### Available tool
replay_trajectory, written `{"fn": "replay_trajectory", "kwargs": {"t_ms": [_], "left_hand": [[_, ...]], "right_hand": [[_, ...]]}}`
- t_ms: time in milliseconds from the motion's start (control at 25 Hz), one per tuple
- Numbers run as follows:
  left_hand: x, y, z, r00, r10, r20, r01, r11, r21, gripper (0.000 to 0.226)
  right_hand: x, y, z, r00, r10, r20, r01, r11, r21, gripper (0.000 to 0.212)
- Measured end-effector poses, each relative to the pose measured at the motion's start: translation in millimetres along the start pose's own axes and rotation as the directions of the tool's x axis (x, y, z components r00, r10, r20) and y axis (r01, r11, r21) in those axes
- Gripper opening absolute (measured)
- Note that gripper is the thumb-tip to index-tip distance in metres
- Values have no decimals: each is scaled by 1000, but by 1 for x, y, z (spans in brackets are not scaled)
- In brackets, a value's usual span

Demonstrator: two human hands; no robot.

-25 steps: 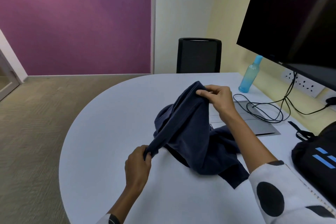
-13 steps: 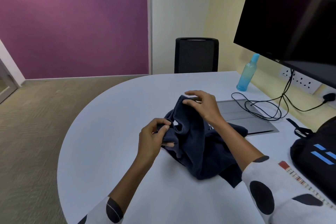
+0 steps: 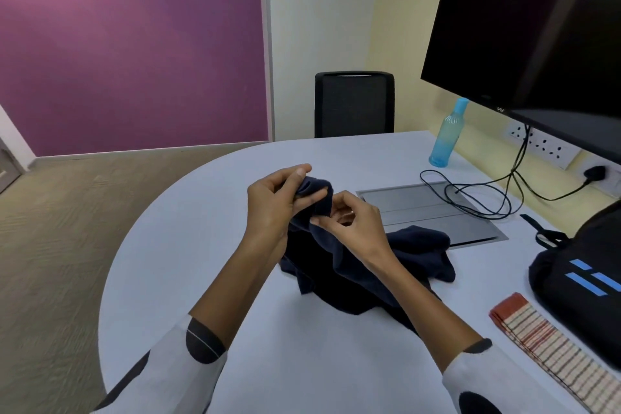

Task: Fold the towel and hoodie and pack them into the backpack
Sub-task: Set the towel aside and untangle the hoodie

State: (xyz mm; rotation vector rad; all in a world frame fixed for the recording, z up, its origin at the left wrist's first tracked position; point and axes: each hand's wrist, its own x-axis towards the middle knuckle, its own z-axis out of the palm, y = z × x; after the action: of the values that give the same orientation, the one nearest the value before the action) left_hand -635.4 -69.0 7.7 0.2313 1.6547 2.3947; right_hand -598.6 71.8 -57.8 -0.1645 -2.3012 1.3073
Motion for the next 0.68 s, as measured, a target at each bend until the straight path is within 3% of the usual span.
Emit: {"fn": "replay_trajectory", "kwargs": {"t_ms": [120, 240, 320, 440, 560, 680], "left_hand": [[-1, 5, 5, 1000, 18, -7, -18, 999, -38, 20], [6, 16, 0, 996, 62, -61, -70, 988, -140, 22], [12, 19, -8, 991, 89, -98, -102, 985, -140, 22], [19, 18, -20, 985, 114, -127, -128, 985, -112, 24], [21, 17, -24, 992, 123, -24, -126, 982, -142, 29], [29, 19, -17, 974, 228, 5, -225, 960, 169, 29]], "right_hand": [[8, 7, 3, 994, -36, -107, 16, 983, -183, 15], [7, 21, 6, 995, -15, -100, -11, 968, -252, 6], [6, 26, 1, 993, 36, -109, -55, 982, -179, 4], [18, 15, -22, 989, 137, -50, -132, 987, 97, 8], [35, -20, -52, 999, 35, -15, -31, 979, 202, 20], [52, -62, -82, 994, -99, -45, 107, 965, 240, 28]]}}
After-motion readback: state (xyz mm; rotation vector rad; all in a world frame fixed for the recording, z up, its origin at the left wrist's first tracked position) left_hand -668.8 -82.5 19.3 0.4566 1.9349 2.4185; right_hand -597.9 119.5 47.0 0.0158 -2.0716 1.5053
